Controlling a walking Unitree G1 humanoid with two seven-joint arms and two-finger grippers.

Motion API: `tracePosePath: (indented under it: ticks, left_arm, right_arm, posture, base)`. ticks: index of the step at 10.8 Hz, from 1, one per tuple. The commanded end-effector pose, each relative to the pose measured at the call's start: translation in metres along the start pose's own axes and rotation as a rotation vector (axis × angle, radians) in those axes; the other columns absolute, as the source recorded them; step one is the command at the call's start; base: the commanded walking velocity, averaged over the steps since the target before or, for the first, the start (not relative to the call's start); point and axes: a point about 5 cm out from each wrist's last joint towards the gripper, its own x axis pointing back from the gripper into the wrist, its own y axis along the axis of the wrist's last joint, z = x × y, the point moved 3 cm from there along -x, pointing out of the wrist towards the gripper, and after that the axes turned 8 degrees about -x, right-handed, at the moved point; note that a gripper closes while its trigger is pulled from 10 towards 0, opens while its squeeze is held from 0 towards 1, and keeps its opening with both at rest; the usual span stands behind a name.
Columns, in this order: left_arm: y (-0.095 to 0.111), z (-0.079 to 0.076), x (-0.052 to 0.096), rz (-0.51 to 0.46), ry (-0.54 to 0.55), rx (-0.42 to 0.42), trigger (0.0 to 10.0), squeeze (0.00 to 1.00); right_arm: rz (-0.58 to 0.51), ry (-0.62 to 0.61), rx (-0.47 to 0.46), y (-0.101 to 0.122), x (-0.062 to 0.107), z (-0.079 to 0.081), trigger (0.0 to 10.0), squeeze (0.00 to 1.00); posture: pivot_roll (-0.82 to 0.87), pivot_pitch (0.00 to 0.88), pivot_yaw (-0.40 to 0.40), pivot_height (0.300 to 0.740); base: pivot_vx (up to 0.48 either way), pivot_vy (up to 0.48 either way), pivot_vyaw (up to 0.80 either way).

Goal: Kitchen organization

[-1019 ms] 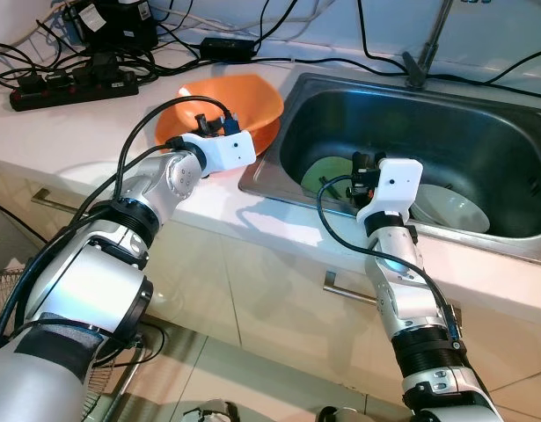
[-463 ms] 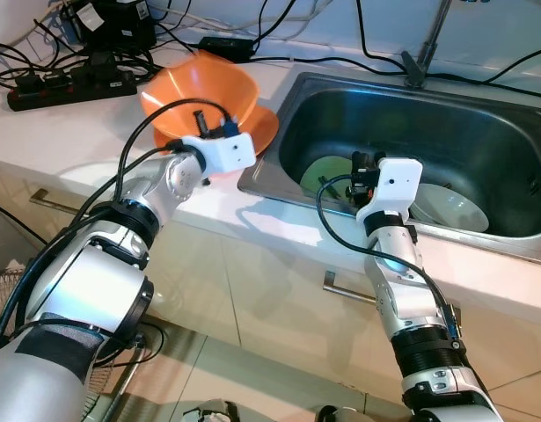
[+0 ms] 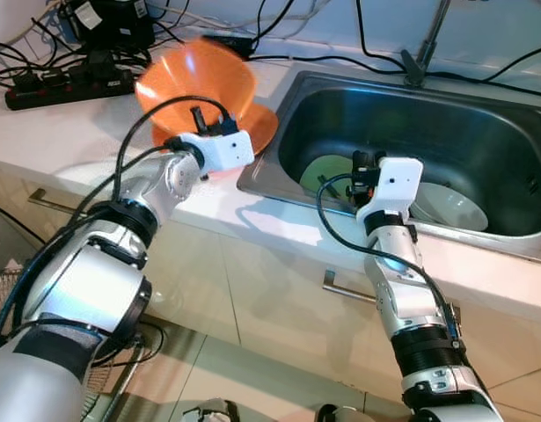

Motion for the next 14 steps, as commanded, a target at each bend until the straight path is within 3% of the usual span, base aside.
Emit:
tracePosePath:
  ticks: [1,2,3,4,7,11,12,14]
  left_arm:
    - [0.018,0.043,-0.005,-0.082,0.159,-0.053,4.8,0.00]
    - [0.035,0.050,-0.004,-0.158,0.217,-0.046,10.0,0.00]
    - [0.048,0.045,-0.003,-0.210,0.225,-0.029,10.0,0.00]
    - [0.056,0.033,-0.003,-0.239,0.203,-0.015,10.0,0.00]
    - [0.076,0.005,0.003,-0.304,0.150,0.022,10.0,0.00]
    - [0.077,-0.001,0.006,-0.302,0.139,0.014,10.0,0.00]
    - [0.078,-0.002,0.006,-0.310,0.138,0.005,10.0,0.00]
    - [0.085,-0.002,0.006,-0.335,0.132,-0.021,10.0,0.00]
  right_arm:
    - [0.017,-0.024,-0.006,-0.002,-0.002,-0.006,10.0,0.00]
    - [0.011,-0.023,-0.001,0.000,-0.004,-0.006,10.0,0.00]
    - [0.005,-0.019,0.001,0.003,-0.006,-0.006,10.0,0.00]
    - [-0.010,-0.010,-0.012,0.007,-0.009,-0.005,10.0,1.00]
    - [-0.086,0.027,-0.052,0.038,-0.021,-0.001,10.0,1.00]
    - [-0.089,0.078,-0.261,0.063,-0.029,0.010,10.0,1.00]
    - [-0.081,0.116,-0.361,0.074,-0.032,0.015,10.0,0.00]
    - [-0.067,0.157,-0.464,0.086,-0.034,0.025,10.0,0.00]
  posture:
    - [0.06,0.069,0.042,0.740]
    - [0.06,0.072,0.039,0.740]
    - [0.06,0.075,0.038,0.740]
    - [0.06,0.077,0.035,0.740]
    - [0.05,0.090,0.035,0.740]
    - [0.05,0.100,0.032,0.740]
    - [0.04,0.103,0.032,0.740]
    - [0.04,0.105,0.030,0.740]
  base:
    - [0.000,0.000,0.00]
    - [0.000,0.000,0.00]
    - [0.000,0.000,0.00]
    - [0.000,0.000,0.00]
    - [0.000,0.000,0.00]
    - [0.000,0.000,0.00]
    - [0.000,0.000,0.00]
    - [0.000,0.000,0.00]
